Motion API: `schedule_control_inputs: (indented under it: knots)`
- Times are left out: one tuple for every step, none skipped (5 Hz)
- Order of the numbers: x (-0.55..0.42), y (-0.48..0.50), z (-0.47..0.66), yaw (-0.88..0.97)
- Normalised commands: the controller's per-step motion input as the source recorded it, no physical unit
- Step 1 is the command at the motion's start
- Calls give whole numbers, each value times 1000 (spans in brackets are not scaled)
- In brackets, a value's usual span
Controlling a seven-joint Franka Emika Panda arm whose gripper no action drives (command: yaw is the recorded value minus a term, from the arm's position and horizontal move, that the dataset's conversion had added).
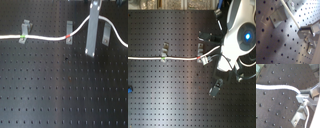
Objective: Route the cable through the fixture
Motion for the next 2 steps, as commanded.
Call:
schedule_control_inputs:
  knots:
    - [91, 269, 608, 163]
    - [37, -2, 611, 63]
